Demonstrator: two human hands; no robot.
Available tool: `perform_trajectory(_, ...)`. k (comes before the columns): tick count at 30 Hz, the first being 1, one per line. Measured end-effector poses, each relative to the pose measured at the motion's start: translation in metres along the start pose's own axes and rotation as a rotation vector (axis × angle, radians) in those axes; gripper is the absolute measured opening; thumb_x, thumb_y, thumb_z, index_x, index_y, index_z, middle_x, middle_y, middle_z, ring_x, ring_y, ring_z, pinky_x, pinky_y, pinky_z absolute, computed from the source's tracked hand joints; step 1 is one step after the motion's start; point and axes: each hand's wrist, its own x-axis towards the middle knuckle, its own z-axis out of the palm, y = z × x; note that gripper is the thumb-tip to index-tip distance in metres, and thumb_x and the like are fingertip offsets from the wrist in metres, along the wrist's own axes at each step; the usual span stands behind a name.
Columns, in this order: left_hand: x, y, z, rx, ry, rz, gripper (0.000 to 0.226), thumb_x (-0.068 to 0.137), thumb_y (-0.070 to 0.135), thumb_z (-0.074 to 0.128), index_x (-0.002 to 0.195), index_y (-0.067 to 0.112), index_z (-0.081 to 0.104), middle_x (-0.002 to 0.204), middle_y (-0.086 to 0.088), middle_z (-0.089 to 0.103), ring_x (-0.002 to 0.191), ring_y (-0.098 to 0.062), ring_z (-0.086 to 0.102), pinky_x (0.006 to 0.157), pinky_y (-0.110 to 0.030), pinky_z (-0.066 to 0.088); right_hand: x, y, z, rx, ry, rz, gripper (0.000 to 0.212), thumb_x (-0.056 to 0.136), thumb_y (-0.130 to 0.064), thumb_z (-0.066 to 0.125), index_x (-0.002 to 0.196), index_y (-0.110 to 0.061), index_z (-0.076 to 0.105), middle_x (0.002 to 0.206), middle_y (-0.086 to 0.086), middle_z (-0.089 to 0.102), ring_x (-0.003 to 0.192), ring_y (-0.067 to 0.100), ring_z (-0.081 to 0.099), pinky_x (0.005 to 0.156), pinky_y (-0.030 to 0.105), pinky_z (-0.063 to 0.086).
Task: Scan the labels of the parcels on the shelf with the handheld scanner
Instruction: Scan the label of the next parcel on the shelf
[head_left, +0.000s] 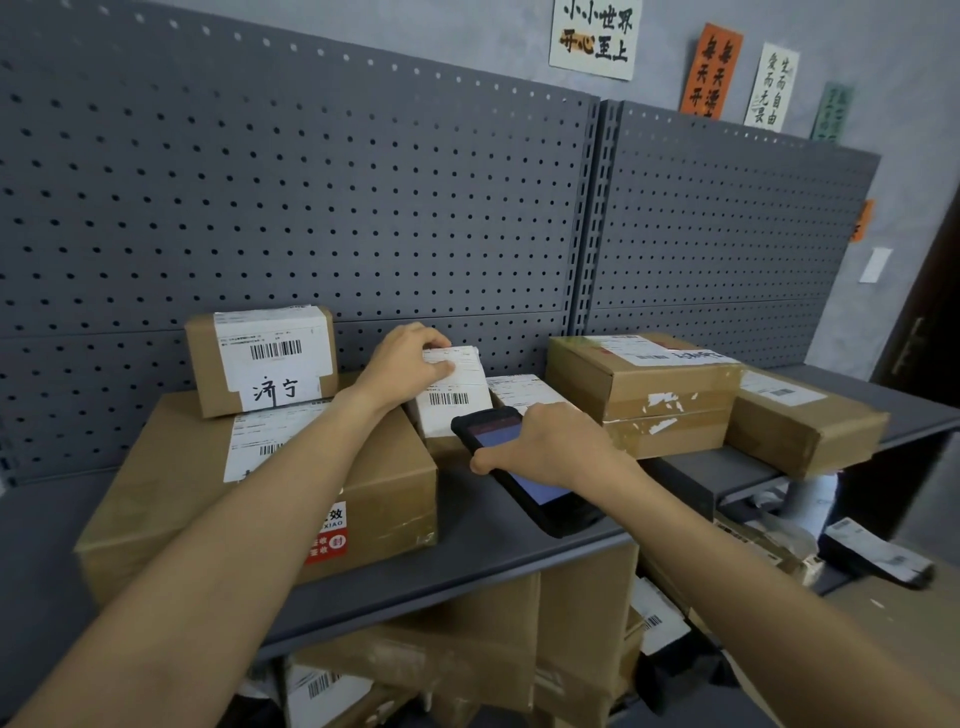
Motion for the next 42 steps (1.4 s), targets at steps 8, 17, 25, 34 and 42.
perform_trajectory(8, -0.002, 0.001, -0.001, -0.029, 0.007, 0.023, 0.032, 0.083, 0.021, 0.069, 0.113, 0.010, 0.068, 0.116, -0.008, 0.063, 0.111, -0.024, 0.056, 0.089, -0.035, 0.044, -0.008, -0.006, 0.001, -0.032, 0.010, -0.001, 0.057, 0.074, -0.064, 0.063, 0.060, -0.015, 0.036, 0.073, 0.002, 0.048, 0.077, 0.024, 0.051, 0.050, 0.026, 0.031)
perform_trajectory(17, 0.000, -0.003, 0.001, -0.030, -0.002, 0.010, 0.032, 0.084, 0.021, 0.068, 0.114, 0.010, 0.067, 0.116, -0.008, 0.062, 0.111, -0.025, 0.055, 0.087, -0.035, 0.043, -0.011, -0.005, 0.000, -0.010, 0.021, 0.029, 0.056, 0.073, -0.064, 0.063, 0.087, -0.011, 0.051, 0.089, 0.004, 0.056, 0.085, 0.025, 0.055, 0.056, 0.029, 0.037)
perform_trajectory(25, 0.003, -0.007, 0.005, 0.004, -0.026, -0.035, 0.034, 0.089, 0.022, 0.062, 0.121, 0.009, 0.063, 0.122, -0.010, 0.060, 0.112, -0.025, 0.055, 0.084, -0.034, 0.047, -0.011, -0.003, -0.005, 0.010, -0.013, 0.034, 0.054, 0.073, -0.062, 0.066, 0.064, -0.015, 0.041, 0.071, 0.000, 0.048, 0.078, 0.024, 0.053, 0.050, 0.027, 0.032)
perform_trajectory(34, 0.005, -0.017, 0.008, 0.015, -0.191, -0.170, 0.037, 0.096, 0.023, 0.052, 0.127, 0.005, 0.060, 0.128, -0.014, 0.063, 0.110, -0.028, 0.061, 0.075, -0.029, 0.045, -0.009, 0.007, -0.009, 0.050, -0.025, 0.042, 0.053, 0.074, -0.060, 0.067, 0.064, -0.015, 0.041, 0.070, -0.002, 0.046, 0.077, 0.024, 0.051, 0.050, 0.027, 0.033)
perform_trajectory(42, 0.008, -0.021, 0.013, 0.128, -0.355, -0.193, 0.033, 0.097, 0.026, 0.048, 0.118, 0.007, 0.066, 0.111, -0.010, 0.066, 0.108, -0.027, 0.061, 0.089, -0.037, 0.047, -0.001, 0.022, -0.012, 0.060, -0.011, 0.064, 0.052, 0.071, -0.060, 0.068, 0.063, -0.015, 0.042, 0.067, -0.001, 0.047, 0.074, 0.024, 0.052, 0.049, 0.028, 0.032)
